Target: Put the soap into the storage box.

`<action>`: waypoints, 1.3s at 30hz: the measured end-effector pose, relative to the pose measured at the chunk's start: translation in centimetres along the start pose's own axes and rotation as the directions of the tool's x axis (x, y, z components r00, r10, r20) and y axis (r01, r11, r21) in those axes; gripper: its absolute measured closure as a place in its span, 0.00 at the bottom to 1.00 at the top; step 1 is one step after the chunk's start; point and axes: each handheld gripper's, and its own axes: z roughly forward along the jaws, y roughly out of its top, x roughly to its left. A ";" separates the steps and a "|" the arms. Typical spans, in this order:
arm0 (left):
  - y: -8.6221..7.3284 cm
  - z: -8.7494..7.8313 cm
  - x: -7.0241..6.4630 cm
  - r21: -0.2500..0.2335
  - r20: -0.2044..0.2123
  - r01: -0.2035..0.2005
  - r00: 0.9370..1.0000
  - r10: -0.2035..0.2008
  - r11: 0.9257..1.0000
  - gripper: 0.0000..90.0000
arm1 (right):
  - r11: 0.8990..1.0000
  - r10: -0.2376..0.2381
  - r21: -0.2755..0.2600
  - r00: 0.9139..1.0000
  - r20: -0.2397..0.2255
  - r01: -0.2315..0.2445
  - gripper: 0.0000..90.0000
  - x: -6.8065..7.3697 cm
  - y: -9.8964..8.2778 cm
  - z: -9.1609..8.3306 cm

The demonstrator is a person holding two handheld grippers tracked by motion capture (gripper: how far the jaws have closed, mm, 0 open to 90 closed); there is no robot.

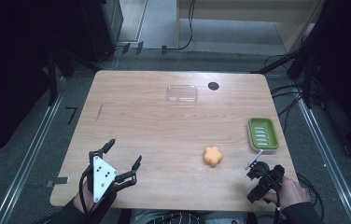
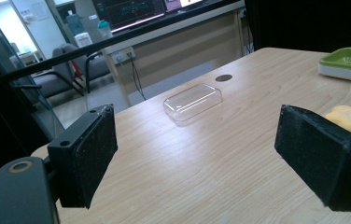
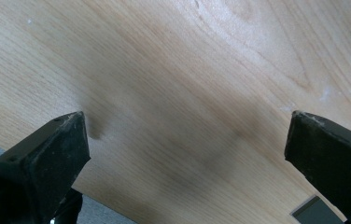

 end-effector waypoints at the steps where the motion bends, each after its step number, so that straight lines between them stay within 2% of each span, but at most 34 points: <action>1: 0.0 0.0 0.0 0.001 0.002 -0.005 1.000 0.005 1.000 0.15 | 1.000 -0.003 0.003 1.000 0.001 0.003 0.00 0.0 0.0 0.0; 13: -0.1 -0.1 0.1 -0.001 -0.004 0.004 1.000 -0.004 1.000 0.15 | 0.999 -0.036 -0.012 0.999 0.025 0.037 0.00 0.4 0.5 -0.4; 17: -0.1 -0.1 0.0 0.000 -0.002 0.000 1.000 0.000 1.000 0.15 | 0.999 -0.034 -0.013 0.999 0.030 0.034 0.00 0.6 0.7 -0.4; 20: -0.1 -0.1 0.0 0.001 -0.002 0.000 1.000 0.000 1.000 0.15 | 0.998 -0.049 -0.029 0.998 0.033 0.050 0.00 0.8 1.1 -0.6; 30: -0.1 -0.1 0.0 0.003 -0.003 -0.001 1.000 0.001 1.000 0.15 | 0.996 -0.080 -0.030 0.996 0.039 0.081 0.00 1.5 2.1 -0.7; 39: -0.1 0.0 0.0 0.006 -0.002 -0.005 1.000 0.005 1.000 0.15 | 0.994 -0.093 -0.052 0.994 0.050 0.096 0.00 1.8 3.0 -1.0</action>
